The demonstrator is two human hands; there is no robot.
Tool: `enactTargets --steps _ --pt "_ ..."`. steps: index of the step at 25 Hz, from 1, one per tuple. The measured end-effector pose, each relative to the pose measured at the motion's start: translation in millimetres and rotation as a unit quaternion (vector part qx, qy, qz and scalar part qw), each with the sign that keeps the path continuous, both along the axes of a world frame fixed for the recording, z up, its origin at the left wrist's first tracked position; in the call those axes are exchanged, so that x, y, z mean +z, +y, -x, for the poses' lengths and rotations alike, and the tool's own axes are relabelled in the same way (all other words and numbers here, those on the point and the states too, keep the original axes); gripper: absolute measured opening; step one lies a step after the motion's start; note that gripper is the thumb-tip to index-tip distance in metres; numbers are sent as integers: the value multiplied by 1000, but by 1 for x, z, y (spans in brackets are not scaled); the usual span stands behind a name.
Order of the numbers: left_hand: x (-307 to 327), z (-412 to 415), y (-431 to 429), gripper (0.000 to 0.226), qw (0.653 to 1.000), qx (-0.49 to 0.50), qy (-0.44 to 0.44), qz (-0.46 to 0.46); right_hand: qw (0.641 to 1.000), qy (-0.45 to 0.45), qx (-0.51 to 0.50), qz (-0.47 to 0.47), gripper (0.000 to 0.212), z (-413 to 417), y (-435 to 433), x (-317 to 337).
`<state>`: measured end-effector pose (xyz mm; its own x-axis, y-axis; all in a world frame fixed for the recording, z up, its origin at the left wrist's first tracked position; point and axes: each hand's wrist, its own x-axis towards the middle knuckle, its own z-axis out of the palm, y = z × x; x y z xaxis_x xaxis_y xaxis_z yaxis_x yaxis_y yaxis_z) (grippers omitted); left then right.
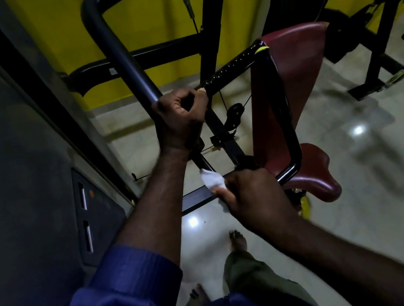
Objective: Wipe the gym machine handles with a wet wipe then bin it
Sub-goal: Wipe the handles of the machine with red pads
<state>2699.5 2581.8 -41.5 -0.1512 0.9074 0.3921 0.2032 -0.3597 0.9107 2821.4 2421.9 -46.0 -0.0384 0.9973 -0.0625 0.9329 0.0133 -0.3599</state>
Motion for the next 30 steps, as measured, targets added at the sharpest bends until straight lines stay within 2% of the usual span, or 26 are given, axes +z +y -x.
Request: enactTargets --steps 3,5,7,9,10,13,16,20,23,26,30 --pt "0 -1 -1 33 999 -8 34 -2 999 21 -21 -25 18 33 60 13" --pt "2 -3 -5 35 997 -11 76 -2 1000 -12 12 -6 13 35 64 9" --pt "4 -3 -6 35 995 -11 97 -11 997 -47 60 -4 22 15 24 0" --pt "4 -4 -6 36 994 -5 106 -18 996 -25 82 -4 24 -12 -20 -3" --pt "4 -4 -6 37 994 1 106 -17 994 -40 97 -10 23 -21 -27 -7" --pt "5 -4 -5 44 993 -1 112 -24 986 -132 96 -23 39 0 -3 -13" --pt "6 -6 -10 43 982 4 181 -43 990 -130 52 -29 23 38 40 -9" --pt "4 -9 -13 47 948 -13 307 -75 983 -153 89 -52 25 23 27 -23" --pt "4 -10 -15 47 926 -10 367 -91 987 -115 105 -45 46 -13 -21 -31" --pt "4 -12 -19 45 901 -12 421 -106 959 -191 181 -101 41 -47 -40 -33" --pt "6 -14 -19 40 887 -34 449 -101 914 -255 263 -174 39 -119 -8 -18"
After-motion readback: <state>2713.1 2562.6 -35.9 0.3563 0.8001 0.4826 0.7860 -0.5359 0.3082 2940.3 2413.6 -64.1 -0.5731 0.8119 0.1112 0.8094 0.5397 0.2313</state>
